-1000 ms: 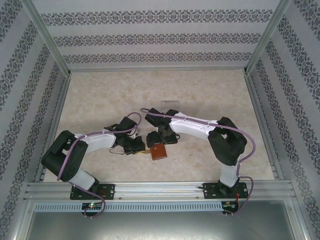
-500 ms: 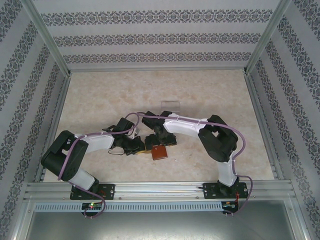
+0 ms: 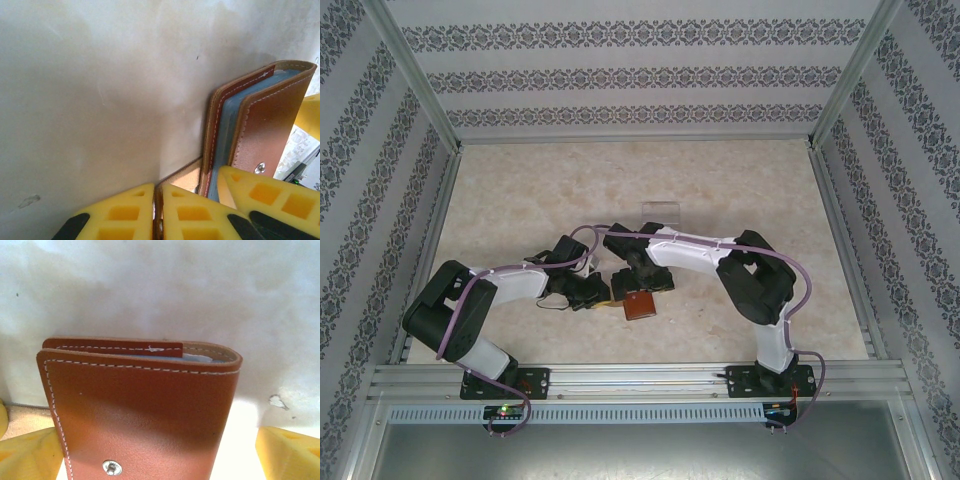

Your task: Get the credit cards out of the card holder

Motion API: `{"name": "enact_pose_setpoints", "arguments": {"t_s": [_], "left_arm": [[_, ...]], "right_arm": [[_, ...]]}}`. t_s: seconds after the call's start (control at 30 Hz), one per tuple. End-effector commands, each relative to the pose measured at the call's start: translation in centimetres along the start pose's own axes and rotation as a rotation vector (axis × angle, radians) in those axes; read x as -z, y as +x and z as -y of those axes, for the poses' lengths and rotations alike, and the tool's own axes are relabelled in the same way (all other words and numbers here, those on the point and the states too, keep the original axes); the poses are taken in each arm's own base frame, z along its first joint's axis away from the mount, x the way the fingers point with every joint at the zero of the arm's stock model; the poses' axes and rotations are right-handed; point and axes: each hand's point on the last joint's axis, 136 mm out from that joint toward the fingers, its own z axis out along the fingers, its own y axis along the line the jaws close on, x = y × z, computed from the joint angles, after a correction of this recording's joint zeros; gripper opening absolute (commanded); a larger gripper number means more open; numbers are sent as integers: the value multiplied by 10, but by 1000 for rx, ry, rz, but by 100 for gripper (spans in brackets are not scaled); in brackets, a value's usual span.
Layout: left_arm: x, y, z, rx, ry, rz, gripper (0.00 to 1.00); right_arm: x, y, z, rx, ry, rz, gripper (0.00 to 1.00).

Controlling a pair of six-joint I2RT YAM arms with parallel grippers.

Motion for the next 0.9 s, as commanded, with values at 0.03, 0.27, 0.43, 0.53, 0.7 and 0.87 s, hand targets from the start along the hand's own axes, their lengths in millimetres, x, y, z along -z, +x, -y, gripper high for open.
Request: {"name": "enact_pose_setpoints", "arguments": {"t_s": [0.03, 0.27, 0.43, 0.53, 0.7, 0.87], "left_arm": [[0, -1, 1, 4, 13, -8, 10], [3, 0, 0, 1, 4, -5, 10], [6, 0, -1, -1, -7, 1, 10], [7, 0, -2, -1, -13, 4, 10], [9, -1, -3, -2, -26, 10, 10], [16, -2, -8, -10, -86, 23, 11]], "right_arm": [[33, -4, 7, 1, 34, 71, 95], [48, -3, 16, -10, 38, 96, 90], [55, -2, 24, -23, 37, 107, 84], [58, -1, 29, -32, 35, 112, 77], [60, 1, 39, -48, 30, 114, 60], [58, 2, 45, -78, -16, 112, 35]]}}
